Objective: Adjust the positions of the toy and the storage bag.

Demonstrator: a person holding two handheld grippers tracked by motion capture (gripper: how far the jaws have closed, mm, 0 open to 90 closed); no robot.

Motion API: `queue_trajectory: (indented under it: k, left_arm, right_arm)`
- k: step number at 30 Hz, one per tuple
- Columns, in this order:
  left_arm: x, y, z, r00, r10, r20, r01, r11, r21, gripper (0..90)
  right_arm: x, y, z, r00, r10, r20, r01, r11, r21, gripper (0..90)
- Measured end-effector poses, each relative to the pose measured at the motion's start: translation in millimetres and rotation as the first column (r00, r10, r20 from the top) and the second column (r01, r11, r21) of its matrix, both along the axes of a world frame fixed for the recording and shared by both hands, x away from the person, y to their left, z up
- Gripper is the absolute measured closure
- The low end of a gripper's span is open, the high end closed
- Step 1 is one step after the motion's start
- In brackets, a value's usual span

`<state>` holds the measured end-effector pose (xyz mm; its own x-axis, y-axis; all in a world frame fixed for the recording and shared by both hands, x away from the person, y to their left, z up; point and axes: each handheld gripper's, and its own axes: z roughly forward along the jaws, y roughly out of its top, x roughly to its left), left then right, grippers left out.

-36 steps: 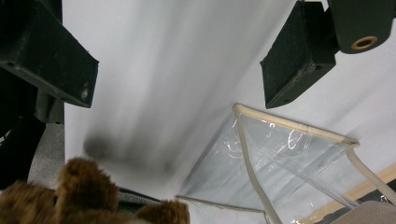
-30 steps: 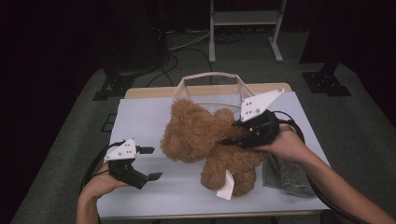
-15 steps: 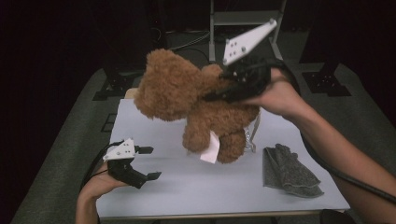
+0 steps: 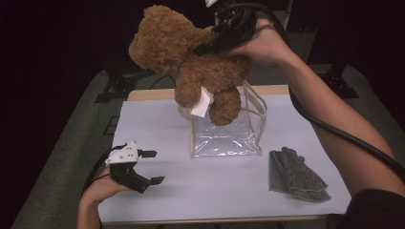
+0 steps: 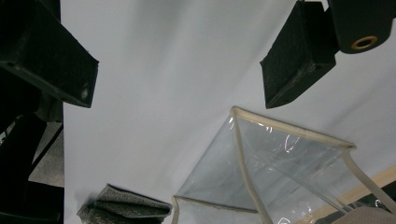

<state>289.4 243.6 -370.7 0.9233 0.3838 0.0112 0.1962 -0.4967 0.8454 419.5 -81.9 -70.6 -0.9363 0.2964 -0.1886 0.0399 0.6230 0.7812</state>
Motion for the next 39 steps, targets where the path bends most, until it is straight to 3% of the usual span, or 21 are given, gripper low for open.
queue_trajectory:
  k: [9,15,24,27,32,39]
  left_arm:
    - [-0.8,-1.3,-1.3,1.0000,-0.006,-0.003,0.006,1.0000,0.001,9.5]
    - [-1.7,-0.6,-1.1,1.0000,-0.004,-0.003,0.004,1.0000,-0.001,9.5]
    - [-0.6,-3.0,-3.3,0.9999,-0.012,-0.009,0.012,0.9999,0.009,9.5]
    - [-0.7,-3.0,-3.6,0.9999,-0.012,-0.009,0.012,0.9999,0.009,9.5]
    - [-1.3,-3.4,-3.6,0.9999,-0.014,-0.007,0.014,0.9999,0.010,9.5]
    - [-1.3,-4.4,-3.7,0.9998,-0.017,-0.010,0.017,0.9998,0.009,9.5]
  right_arm:
    - [52.1,6.8,-0.1,0.9979,-0.062,-0.017,0.062,0.9980,0.004,66.3]
    - [82.3,4.0,-7.7,0.9931,-0.116,-0.016,0.116,0.9930,-0.020,66.3]
    - [112.3,0.7,-17.4,0.9841,-0.178,-0.008,0.177,0.9832,-0.044,66.1]
    - [116.6,4.1,-27.7,0.9840,-0.178,-0.007,0.177,0.9827,-0.052,65.9]
    - [112.8,12.2,-47.0,0.9871,-0.154,-0.042,0.151,0.9858,-0.074,66.0]
    - [88.5,19.5,-60.6,0.9905,-0.126,-0.054,0.122,0.9895,-0.077,66.0]
